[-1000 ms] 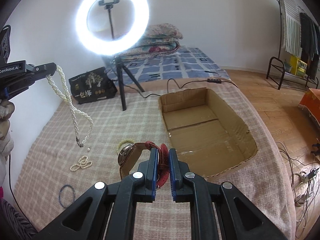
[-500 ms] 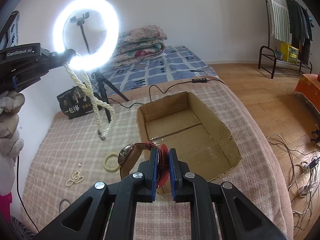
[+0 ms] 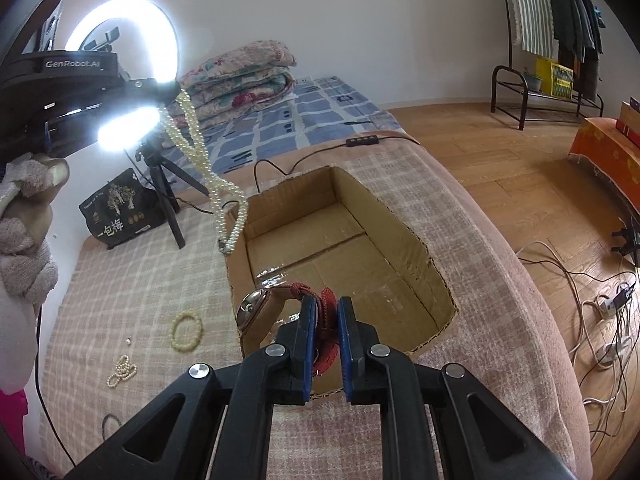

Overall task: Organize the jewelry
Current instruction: 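Carry the pearl necklace in the left tool into the cardboard box while the right tool carries the watch there, then open both tools in the box and withdraw them to the blanket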

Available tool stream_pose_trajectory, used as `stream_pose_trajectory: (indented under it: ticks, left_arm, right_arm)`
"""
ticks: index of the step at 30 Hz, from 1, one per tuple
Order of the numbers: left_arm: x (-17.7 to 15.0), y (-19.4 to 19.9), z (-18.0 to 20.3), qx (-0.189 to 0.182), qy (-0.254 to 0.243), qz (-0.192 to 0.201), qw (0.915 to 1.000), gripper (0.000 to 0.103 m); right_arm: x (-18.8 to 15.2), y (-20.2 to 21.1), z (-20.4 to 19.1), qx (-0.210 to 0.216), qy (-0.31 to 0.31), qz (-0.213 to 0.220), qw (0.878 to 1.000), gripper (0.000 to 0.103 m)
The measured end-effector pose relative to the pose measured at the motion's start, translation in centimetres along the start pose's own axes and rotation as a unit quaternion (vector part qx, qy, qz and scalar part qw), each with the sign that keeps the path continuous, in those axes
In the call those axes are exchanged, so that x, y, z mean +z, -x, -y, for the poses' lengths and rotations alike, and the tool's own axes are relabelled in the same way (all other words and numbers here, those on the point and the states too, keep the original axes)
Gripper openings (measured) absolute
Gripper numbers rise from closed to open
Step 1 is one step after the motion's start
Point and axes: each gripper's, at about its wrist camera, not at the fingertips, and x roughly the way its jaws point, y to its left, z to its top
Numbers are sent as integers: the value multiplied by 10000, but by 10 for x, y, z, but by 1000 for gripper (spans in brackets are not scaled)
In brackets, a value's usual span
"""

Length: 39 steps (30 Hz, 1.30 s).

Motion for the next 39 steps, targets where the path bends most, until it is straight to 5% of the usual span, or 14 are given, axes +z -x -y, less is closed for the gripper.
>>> stream_pose_trajectory:
  ticks: [15, 18, 20, 23, 28, 39]
  left_arm:
    - [-16, -51, -3, -10, -13, -482, 9988, 6]
    - [-13, -46, -2, 15, -66, -405, 9992, 11]
    - [-13, -42, -1, 2, -73, -374, 9993, 48]
    - [-13, -33, 1, 91, -185, -231, 9995, 54]
    - [-15, -22, 0, 185, -254, -200, 9993, 54]
    - [-18, 28, -19, 470, -263, -2, 9986, 54]
  right_arm:
    - [-3, -20, -6, -179, 81, -212, 9996, 13]
    - [-3, -18, -7, -269, 80, -147, 9995, 28]
    - [-2, -16, -7, -318, 50, -108, 9994, 51]
    - [-2, -12, -9, -328, 63, -30, 9994, 73]
    - [-3, -5, -18, -382, 294, 60, 9988, 86]
    - [-4, 14, -28, -336, 440, 234, 9982, 87]
